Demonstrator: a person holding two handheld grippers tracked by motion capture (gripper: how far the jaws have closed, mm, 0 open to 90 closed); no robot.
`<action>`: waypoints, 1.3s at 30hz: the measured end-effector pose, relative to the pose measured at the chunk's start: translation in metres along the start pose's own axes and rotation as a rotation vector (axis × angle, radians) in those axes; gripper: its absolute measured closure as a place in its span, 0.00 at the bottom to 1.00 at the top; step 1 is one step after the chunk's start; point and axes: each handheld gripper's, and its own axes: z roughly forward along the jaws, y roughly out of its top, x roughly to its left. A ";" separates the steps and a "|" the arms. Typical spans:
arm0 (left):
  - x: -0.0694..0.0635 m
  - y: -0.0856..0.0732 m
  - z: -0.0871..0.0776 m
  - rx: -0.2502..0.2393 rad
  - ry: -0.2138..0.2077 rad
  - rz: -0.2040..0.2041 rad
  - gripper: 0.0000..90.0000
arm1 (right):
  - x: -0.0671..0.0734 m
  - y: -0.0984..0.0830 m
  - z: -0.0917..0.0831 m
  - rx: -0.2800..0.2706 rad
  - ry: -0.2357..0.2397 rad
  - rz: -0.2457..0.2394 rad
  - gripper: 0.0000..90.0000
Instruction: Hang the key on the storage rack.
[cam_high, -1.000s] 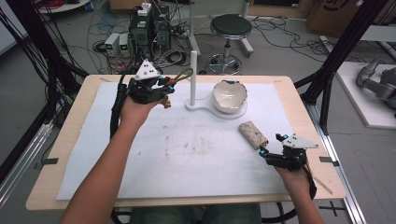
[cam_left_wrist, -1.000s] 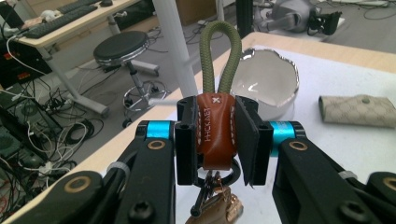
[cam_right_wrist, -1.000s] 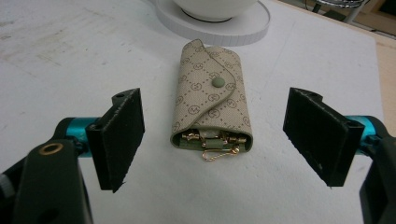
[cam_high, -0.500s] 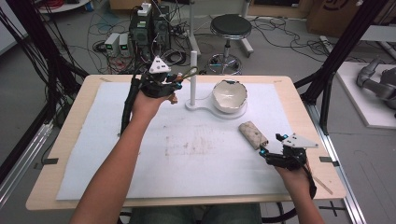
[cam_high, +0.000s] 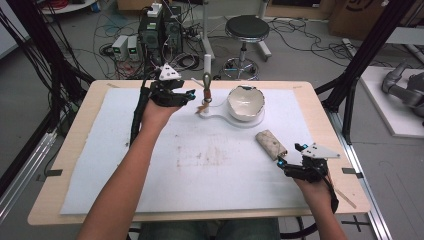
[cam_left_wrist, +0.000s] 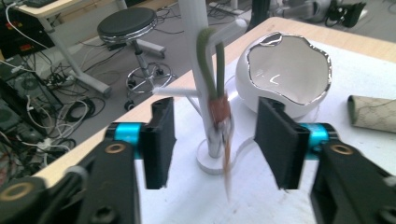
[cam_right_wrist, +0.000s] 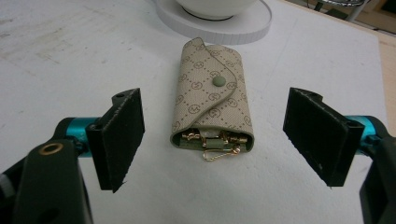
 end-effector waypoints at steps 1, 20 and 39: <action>0.000 -0.004 -0.002 0.001 0.001 -0.004 0.49 | 0.000 0.000 0.000 0.001 0.002 0.000 0.23; -0.013 -0.085 -0.049 0.003 -0.069 -0.085 0.24 | 0.001 0.001 0.001 0.002 0.000 -0.007 0.23; -0.021 -0.156 -0.075 0.030 -0.069 -0.095 0.18 | 0.003 0.009 0.014 0.008 0.013 0.000 0.23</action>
